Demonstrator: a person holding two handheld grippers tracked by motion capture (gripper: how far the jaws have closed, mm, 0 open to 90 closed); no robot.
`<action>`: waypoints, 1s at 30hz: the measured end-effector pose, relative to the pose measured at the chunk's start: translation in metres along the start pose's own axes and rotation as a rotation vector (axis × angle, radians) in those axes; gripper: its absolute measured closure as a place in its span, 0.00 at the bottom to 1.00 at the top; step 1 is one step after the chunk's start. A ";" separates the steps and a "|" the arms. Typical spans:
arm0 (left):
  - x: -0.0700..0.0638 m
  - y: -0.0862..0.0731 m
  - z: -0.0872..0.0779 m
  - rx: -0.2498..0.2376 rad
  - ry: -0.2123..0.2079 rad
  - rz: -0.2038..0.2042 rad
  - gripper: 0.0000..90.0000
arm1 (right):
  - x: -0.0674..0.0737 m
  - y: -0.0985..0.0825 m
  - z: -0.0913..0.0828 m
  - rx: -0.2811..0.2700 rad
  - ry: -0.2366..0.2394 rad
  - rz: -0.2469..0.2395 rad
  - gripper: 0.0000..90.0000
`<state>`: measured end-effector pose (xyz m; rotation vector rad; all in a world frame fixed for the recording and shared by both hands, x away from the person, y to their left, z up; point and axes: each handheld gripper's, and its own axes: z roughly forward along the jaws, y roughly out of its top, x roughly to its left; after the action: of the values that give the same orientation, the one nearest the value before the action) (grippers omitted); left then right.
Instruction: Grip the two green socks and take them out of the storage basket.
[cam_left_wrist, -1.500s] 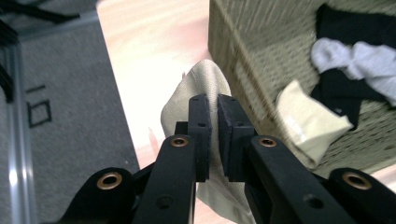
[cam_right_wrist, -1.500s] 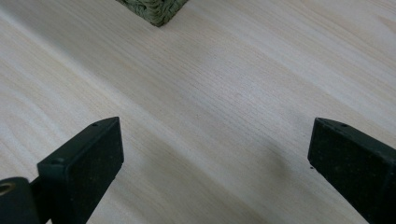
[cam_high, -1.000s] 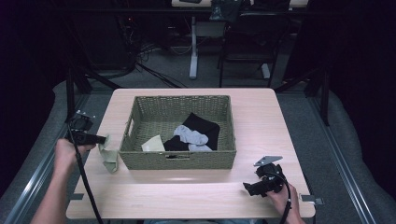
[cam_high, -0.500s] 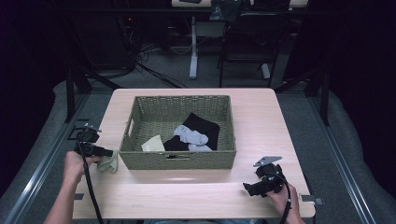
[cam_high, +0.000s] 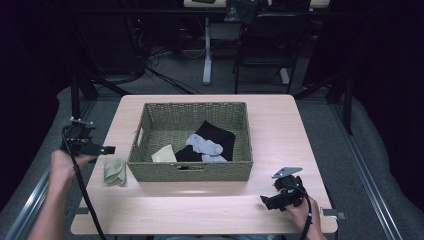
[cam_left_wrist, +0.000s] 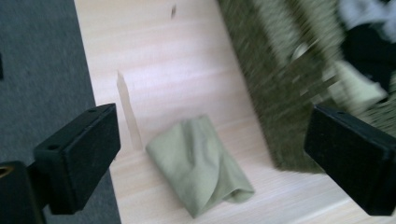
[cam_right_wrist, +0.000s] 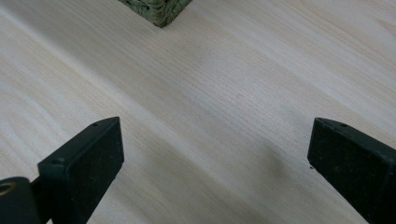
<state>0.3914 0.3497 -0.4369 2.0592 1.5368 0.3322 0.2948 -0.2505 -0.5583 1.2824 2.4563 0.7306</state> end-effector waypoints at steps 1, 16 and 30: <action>-0.002 0.004 -0.005 -0.007 0.002 0.006 0.02 | 0.000 0.000 0.000 -0.001 0.001 0.000 0.03; -0.069 0.073 -0.015 -0.069 -0.013 0.192 0.00 | 0.000 0.000 0.000 -0.009 0.013 0.001 0.03; -0.108 0.095 0.059 0.032 -0.069 0.257 0.00 | -0.002 -0.001 -0.003 -0.017 0.015 0.010 0.03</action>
<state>0.4626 0.2127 -0.4191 2.2732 1.2466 0.3298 0.2940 -0.2533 -0.5568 1.2883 2.4524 0.7644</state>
